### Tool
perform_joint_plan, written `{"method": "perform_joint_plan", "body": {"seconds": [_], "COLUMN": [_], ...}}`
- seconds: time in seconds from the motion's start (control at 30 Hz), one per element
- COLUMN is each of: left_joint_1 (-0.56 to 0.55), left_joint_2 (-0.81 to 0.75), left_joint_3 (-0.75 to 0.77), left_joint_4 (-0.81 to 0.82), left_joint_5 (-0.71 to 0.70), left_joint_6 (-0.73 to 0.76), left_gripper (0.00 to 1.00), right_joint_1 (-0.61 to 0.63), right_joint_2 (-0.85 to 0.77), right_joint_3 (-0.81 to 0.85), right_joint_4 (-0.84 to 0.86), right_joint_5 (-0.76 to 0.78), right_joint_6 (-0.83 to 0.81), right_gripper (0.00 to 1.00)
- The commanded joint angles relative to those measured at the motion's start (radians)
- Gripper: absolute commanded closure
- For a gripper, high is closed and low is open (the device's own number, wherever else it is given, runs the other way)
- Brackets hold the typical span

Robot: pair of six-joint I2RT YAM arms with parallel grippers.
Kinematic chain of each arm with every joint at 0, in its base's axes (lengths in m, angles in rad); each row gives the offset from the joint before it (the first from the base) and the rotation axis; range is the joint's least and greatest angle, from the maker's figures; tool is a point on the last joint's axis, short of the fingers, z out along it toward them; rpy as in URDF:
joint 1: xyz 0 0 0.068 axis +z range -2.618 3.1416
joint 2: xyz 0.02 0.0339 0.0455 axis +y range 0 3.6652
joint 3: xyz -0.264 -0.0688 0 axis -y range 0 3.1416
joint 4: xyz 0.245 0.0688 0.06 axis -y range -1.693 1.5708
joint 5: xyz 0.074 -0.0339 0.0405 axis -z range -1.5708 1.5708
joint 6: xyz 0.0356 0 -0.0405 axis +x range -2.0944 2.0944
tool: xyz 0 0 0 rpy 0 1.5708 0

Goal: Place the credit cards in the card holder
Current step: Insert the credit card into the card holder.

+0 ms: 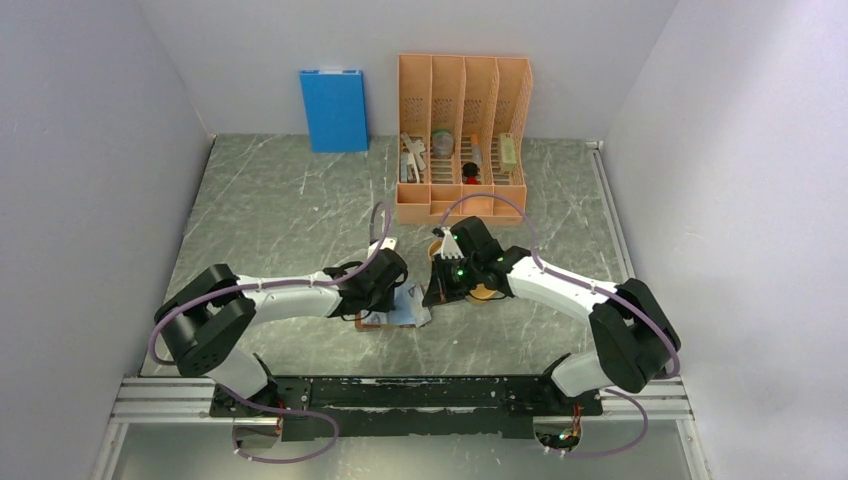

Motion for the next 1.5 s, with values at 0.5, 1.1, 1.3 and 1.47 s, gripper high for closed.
{"method": "perform_joint_plan", "body": {"seconds": [0.5, 1.1, 1.3, 1.47], "left_joint_1": [-0.003, -0.002, -0.002, -0.002], "left_joint_2": [-0.154, -0.355, -0.387, -0.42], "left_joint_3": [0.019, 0.002, -0.033, -0.054], "left_joint_4": [-0.124, -0.236, -0.255, -0.251], "left_joint_5": [-0.008, -0.105, -0.103, -0.106], "left_joint_6": [0.0, -0.044, -0.061, -0.069], "left_gripper": [0.64, 0.48, 0.48, 0.49], "right_joint_1": [0.016, 0.083, 0.11, 0.136], "right_joint_2": [0.042, 0.107, 0.152, 0.181], "right_joint_3": [0.03, 0.079, 0.087, 0.099], "right_joint_4": [0.054, 0.123, 0.171, 0.2], "right_joint_5": [-0.072, -0.073, -0.055, -0.042], "right_joint_6": [-0.001, 0.068, 0.12, 0.149], "right_gripper": [1.0, 1.0, 1.0, 1.0]}}
